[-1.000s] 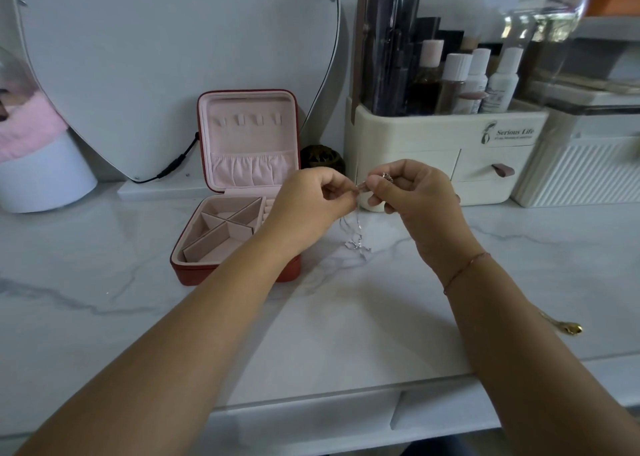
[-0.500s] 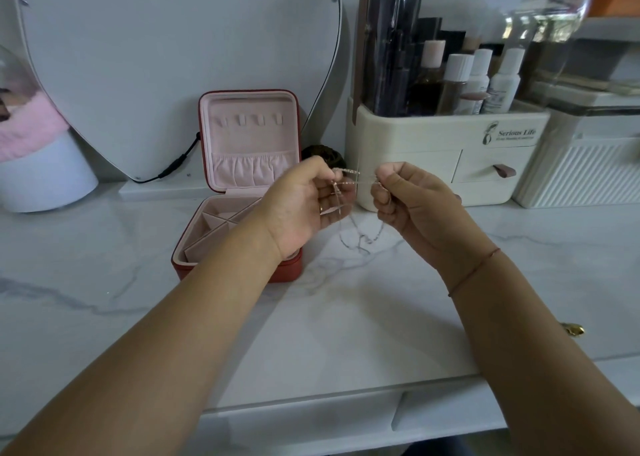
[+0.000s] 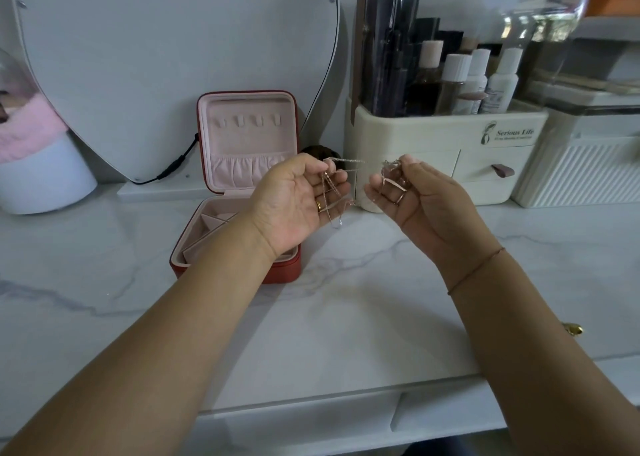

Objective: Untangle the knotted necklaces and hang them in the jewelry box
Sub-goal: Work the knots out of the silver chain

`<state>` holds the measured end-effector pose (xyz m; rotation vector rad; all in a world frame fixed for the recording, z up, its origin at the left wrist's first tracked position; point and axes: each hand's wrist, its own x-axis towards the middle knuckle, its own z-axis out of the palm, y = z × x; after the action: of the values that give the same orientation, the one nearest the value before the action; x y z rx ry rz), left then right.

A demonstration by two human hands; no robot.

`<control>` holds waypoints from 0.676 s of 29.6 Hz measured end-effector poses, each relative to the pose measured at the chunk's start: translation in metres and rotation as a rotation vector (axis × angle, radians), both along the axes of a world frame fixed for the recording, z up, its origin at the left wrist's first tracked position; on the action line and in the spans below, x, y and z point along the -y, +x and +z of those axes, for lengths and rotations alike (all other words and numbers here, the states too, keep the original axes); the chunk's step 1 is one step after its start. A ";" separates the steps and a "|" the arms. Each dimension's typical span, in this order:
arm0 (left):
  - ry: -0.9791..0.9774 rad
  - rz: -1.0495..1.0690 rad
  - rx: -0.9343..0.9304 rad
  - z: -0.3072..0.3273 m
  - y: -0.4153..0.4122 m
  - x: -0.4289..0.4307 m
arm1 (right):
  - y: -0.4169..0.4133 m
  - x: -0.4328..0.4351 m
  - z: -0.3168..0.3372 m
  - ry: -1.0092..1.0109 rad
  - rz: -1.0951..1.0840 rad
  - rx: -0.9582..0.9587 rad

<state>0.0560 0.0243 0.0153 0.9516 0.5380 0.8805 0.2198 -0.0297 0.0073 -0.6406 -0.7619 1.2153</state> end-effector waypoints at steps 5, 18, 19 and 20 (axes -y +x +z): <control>0.005 -0.029 -0.069 -0.002 0.000 0.000 | 0.001 0.000 0.001 -0.002 0.036 0.020; -0.073 0.019 0.183 0.001 -0.002 -0.001 | -0.003 0.004 0.001 -0.083 -0.108 0.384; -0.070 0.044 0.203 0.003 -0.003 -0.002 | -0.004 0.004 0.001 -0.095 -0.126 0.423; -0.063 0.066 0.209 0.004 -0.003 -0.002 | -0.005 0.004 0.000 -0.112 -0.137 0.453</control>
<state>0.0526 0.0263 0.0189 0.7778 0.4174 1.0035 0.2146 -0.0335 0.0076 -1.0649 -1.0113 1.0015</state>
